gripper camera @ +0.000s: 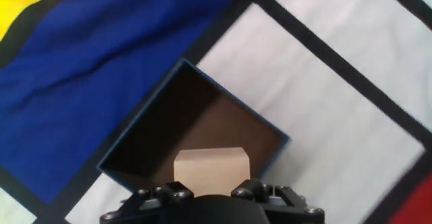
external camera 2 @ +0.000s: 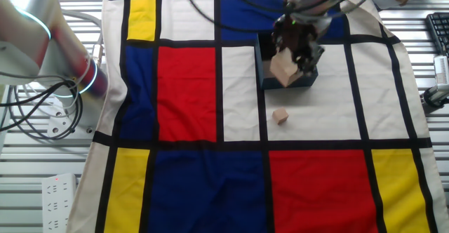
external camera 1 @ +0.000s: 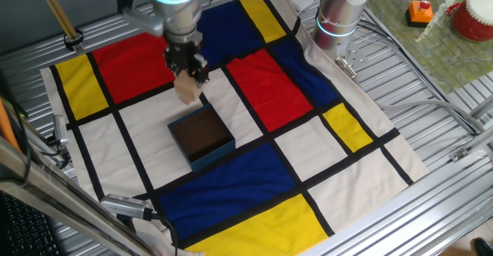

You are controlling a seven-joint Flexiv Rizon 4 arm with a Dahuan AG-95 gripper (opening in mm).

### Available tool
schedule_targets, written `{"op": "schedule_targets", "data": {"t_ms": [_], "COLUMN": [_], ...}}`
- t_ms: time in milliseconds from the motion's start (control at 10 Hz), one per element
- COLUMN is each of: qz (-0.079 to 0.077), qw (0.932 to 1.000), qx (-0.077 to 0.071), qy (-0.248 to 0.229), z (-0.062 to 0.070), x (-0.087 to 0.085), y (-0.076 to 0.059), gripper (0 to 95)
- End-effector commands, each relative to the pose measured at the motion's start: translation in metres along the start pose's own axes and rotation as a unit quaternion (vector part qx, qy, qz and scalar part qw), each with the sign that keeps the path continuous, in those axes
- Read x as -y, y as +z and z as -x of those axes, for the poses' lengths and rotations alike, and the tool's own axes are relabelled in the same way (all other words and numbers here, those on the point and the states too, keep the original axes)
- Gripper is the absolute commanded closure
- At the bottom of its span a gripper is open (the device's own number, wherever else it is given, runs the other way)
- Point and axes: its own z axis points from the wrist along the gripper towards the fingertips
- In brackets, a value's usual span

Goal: Take everything out of the gift box

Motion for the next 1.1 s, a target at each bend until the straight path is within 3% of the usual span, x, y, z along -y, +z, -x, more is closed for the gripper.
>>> {"op": "schedule_targets", "data": {"t_ms": [100, 300, 500, 700, 1100], "qz": [0.001, 0.000, -0.003, -0.005, -0.007], "qw": [1.0000, 1.0000, 1.0000, 0.9998, 0.9999], "qx": [0.001, 0.004, -0.005, -0.002, -0.008], "qy": [-0.003, -0.004, -0.003, -0.018, 0.012], "z": [-0.006, -0.027, -0.039, -0.050, -0.069], "x": [0.007, 0.017, 0.022, 0.029, 0.033], "y": [0.005, 0.018, 0.030, 0.037, 0.034], "gripper": [95.0, 95.0, 95.0, 95.0, 95.0]}}
